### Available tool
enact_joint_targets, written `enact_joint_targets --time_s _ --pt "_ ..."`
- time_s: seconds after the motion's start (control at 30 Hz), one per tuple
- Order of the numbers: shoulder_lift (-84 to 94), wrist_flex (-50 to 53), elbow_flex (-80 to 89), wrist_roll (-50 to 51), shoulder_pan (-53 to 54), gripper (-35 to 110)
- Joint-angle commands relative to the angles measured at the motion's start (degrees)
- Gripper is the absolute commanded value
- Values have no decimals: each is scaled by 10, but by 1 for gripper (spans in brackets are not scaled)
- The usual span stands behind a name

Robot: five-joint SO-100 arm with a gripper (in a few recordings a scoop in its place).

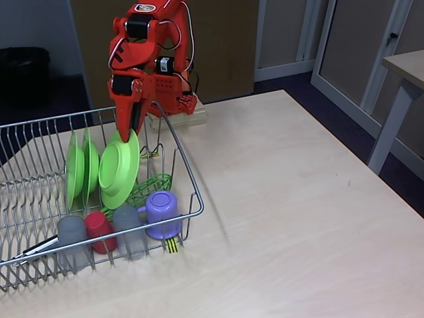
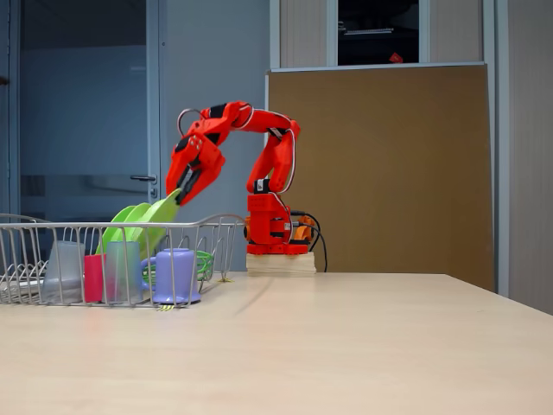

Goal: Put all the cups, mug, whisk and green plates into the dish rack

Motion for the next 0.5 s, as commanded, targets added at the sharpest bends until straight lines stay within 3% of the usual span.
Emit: enact_joint_targets --time_s 0.0,0.47 --pt "17 -17 46 12 34 0" --pt "113 31 113 -42 114 0"
